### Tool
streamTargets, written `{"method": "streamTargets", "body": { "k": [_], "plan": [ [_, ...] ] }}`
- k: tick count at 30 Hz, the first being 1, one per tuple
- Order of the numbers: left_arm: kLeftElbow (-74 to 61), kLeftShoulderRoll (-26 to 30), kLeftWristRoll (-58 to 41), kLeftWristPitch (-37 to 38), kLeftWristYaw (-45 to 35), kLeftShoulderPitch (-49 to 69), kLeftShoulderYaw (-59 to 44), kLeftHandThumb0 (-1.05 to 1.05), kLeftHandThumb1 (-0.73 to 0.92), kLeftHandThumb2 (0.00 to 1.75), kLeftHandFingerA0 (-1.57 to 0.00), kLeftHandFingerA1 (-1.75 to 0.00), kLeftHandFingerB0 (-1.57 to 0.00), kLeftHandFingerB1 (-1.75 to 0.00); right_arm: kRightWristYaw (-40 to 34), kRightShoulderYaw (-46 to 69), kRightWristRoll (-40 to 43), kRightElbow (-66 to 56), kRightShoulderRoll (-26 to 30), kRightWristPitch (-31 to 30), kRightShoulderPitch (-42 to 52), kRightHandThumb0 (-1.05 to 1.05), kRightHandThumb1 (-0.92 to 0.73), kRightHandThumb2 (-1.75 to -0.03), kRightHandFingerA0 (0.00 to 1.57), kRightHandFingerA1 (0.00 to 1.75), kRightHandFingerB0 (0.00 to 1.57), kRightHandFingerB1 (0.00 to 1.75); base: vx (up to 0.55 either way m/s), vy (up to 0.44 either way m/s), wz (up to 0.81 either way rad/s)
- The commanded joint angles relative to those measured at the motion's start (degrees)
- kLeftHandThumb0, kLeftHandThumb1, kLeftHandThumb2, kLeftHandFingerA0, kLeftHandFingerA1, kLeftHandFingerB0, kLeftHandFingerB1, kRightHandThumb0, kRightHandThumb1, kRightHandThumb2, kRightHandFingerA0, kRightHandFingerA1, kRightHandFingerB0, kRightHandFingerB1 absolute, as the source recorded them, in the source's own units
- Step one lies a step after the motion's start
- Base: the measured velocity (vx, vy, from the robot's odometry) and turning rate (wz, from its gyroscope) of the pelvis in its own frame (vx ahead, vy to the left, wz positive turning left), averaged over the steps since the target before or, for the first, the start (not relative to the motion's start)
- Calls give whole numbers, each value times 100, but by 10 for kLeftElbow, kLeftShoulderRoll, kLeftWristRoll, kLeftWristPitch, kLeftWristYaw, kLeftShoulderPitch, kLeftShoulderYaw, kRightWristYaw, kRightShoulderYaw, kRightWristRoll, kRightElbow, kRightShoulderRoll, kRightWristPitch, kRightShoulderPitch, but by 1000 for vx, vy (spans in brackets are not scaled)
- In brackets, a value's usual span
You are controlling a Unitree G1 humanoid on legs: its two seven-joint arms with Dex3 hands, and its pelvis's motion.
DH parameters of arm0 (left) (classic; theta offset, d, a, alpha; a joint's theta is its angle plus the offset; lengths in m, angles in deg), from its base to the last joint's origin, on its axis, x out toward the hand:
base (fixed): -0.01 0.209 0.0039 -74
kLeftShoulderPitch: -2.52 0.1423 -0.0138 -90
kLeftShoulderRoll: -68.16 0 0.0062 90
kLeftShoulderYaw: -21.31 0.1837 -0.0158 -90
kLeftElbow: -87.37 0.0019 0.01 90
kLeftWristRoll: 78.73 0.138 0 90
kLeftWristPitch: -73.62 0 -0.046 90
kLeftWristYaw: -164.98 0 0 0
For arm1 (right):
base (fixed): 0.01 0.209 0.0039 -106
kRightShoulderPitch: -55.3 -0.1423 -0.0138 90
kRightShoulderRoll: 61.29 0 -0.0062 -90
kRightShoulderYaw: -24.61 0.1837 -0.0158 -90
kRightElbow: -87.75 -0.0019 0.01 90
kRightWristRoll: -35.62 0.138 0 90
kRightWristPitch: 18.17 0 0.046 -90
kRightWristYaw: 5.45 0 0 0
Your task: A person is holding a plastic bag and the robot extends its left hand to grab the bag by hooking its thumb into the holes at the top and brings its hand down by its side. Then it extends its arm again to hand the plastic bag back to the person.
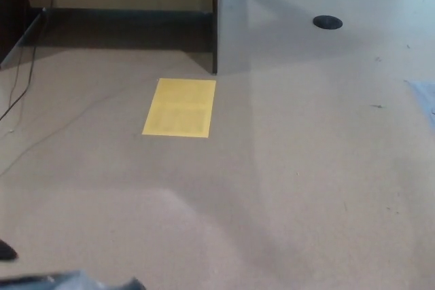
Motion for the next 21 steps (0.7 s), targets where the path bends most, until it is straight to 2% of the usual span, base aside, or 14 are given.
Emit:
{"method": "streamTargets", "body": {
  "k": [1, 7, 10, 13, 14, 15, 16, 18, 19, 21],
  "plan": [
    [88, 9, 46, 15, 91, 1, 52, -5, 65, 87, -89, -169, -80, -130, -1, 7, 8, 3, 4, -15, -21, -32, -67, -60, 82, 51, 67, 45, 0, 0, 0],
    [211, 25, 35, 16, 117, -10, 97, -2, 71, 75, -88, -167, -74, -136, 2, 9, 10, 9, 5, 7, -10, -31, -68, -60, 80, 51, 67, 47, 0, 0, 0],
    [276, 34, 28, -11, 122, -56, 112, -5, 73, 69, -92, -163, -79, -128, 5, 15, 14, 13, 4, -8, -34, -32, -68, -61, 80, 50, 67, 45, 0, 0, 0],
    [314, 35, 31, -26, 152, -57, 131, -7, 71, 66, -90, -164, -76, -130, 6, 16, 13, 13, 8, -4, -18, -32, -68, -60, 81, 51, 66, 45, 0, 0, 0],
    [325, 35, 30, -29, 157, -62, 135, -4, 69, 62, -96, -161, -89, -96, 7, 16, 13, 12, 9, -4, -17, -31, -68, -60, 80, 50, 66, 45, 0, 0, 0],
    [336, 36, 28, -33, 161, -68, 141, -4, 69, 62, -96, -161, -89, -96, 9, 18, 14, 12, 10, -5, -17, -31, -68, -60, 80, 50, 66, 45, 0, 0, 0],
    [350, 40, 26, -42, 165, -71, 145, -13, 64, 59, -95, -158, -93, -78, 4, 16, 11, 12, 10, 1, -17, -31, -68, -60, 81, 51, 67, 46, 0, 0, 0],
    [358, 45, 24, -47, 168, -66, 152, -14, 65, 63, -93, -159, -92, -79, 2, 15, 10, 14, 7, 4, -11, -31, -68, -60, 81, 51, 67, 46, 0, 0, 0],
    [360, 48, 26, -51, 174, -63, 156, -14, 65, 62, -93, -156, -92, -72, 2, 14, 9, 16, 5, 5, -8, -32, -68, -60, 79, 50, 68, 46, 0, 0, 0],
    [367, 51, 22, -52, 175, -62, 164, -15, 63, 62, -94, -157, -92, -72, 11, 15, 12, 20, 3, 5, -7, -32, -68, -60, 78, 51, 66, 46, 0, 0, 0]
  ]
}}
